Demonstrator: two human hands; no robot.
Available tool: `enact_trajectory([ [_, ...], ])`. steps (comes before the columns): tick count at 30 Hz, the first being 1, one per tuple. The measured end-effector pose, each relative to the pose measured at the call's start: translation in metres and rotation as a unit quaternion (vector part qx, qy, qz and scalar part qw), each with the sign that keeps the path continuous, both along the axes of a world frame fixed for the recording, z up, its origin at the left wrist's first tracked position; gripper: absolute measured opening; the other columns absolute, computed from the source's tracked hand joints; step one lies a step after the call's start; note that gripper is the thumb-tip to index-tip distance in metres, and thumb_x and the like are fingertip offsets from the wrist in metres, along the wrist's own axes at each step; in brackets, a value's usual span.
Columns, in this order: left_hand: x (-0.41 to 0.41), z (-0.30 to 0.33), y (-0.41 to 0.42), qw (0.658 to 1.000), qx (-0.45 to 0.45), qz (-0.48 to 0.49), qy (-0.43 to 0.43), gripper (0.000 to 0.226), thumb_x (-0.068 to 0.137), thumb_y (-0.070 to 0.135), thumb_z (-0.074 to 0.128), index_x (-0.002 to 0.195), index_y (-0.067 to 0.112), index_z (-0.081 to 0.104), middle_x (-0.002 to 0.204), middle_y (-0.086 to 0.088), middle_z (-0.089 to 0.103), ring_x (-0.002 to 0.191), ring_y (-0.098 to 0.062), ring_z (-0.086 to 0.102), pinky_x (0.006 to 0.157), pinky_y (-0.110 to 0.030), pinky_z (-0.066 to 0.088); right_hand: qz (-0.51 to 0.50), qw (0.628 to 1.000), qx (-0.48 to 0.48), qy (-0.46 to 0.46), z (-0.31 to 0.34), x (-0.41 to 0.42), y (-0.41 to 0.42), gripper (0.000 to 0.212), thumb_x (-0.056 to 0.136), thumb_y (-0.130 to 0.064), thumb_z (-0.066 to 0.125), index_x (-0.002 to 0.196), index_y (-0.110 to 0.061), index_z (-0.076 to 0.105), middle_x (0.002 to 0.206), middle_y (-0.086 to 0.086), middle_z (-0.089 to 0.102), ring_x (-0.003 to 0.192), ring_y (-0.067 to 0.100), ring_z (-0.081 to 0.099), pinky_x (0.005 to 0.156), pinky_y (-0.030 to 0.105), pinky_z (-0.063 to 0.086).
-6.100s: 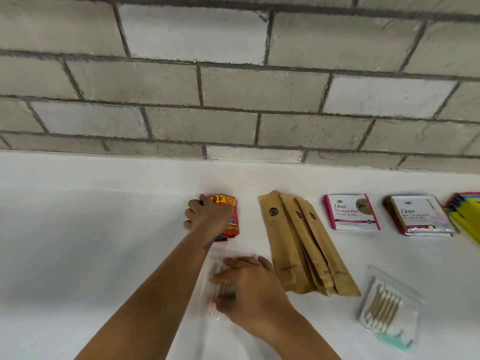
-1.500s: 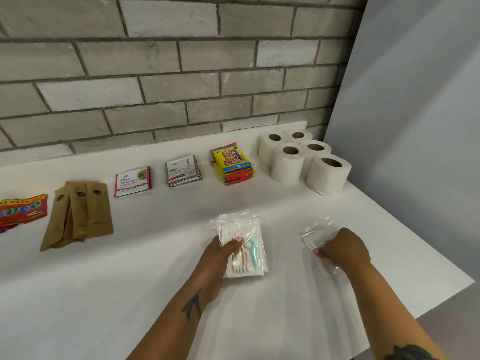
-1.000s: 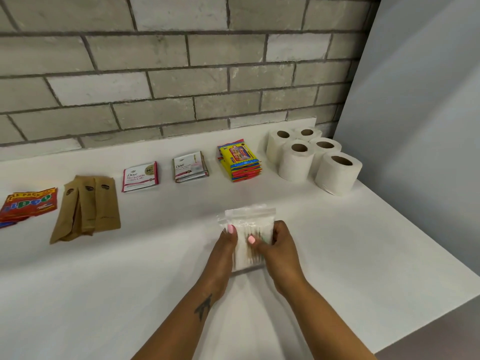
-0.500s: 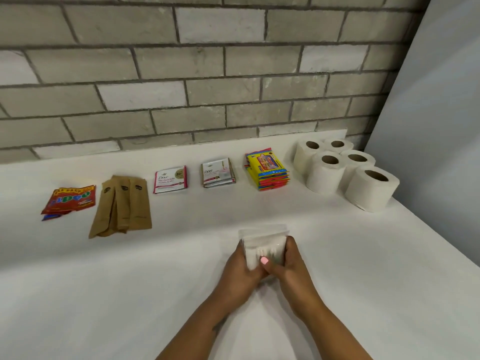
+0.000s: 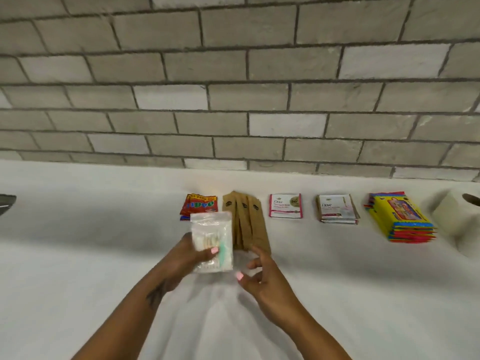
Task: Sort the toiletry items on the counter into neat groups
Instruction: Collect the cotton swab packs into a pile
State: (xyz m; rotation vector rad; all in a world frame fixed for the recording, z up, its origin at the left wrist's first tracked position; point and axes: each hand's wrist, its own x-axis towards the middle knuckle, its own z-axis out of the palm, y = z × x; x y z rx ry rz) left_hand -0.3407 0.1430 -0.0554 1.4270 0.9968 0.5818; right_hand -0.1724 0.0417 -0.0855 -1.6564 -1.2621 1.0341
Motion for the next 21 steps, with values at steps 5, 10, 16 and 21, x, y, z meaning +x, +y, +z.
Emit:
enact_trajectory([
  [5,-0.081,-0.007,0.111,0.986,0.023,0.081,0.146,0.044,0.071,0.031,0.077,0.104,0.005,0.063,0.098,-0.016,0.070,0.080,-0.018,0.062,0.065,-0.023,0.047,0.017,0.998,-0.048,-0.043,-0.013,-0.053,0.047,0.063,0.086,-0.041,0.062,0.140,-0.035,0.028,0.119,-0.013,0.046,0.094,0.009,0.056,0.086,0.022,0.048],
  [10,-0.116,-0.029,0.205,0.971,0.011,0.106,0.215,0.055,0.077,0.029,0.076,0.118,-0.001,0.055,0.112,-0.021,0.064,0.094,-0.029,0.064,0.077,-0.038,0.055,0.084,0.983,-0.008,-0.160,-0.011,-0.100,0.106,0.052,0.090,-0.034,0.058,0.137,-0.034,0.038,0.134,-0.008,0.043,0.111,0.008,0.051,0.099,0.020,0.041],
  [16,-0.134,-0.060,0.270,0.961,0.053,0.042,0.268,0.081,0.048,0.059,0.077,0.100,-0.003,0.067,0.104,-0.026,0.067,0.091,-0.030,0.066,0.079,-0.041,0.053,0.129,0.948,0.061,-0.284,-0.017,-0.164,0.211,0.054,0.094,-0.019,0.051,0.144,-0.021,0.031,0.152,0.001,0.022,0.138,0.023,0.030,0.110,0.032,0.034],
  [21,-0.130,-0.052,0.287,0.948,0.065,0.025,0.309,0.046,0.073,0.035,0.076,0.100,-0.001,0.063,0.093,-0.015,0.059,0.091,-0.028,0.060,0.065,-0.020,0.044,0.119,0.931,0.056,-0.341,-0.038,-0.188,0.278,0.060,0.090,-0.007,0.052,0.145,-0.012,0.028,0.150,0.010,0.024,0.136,0.028,0.029,0.107,0.034,0.035],
])
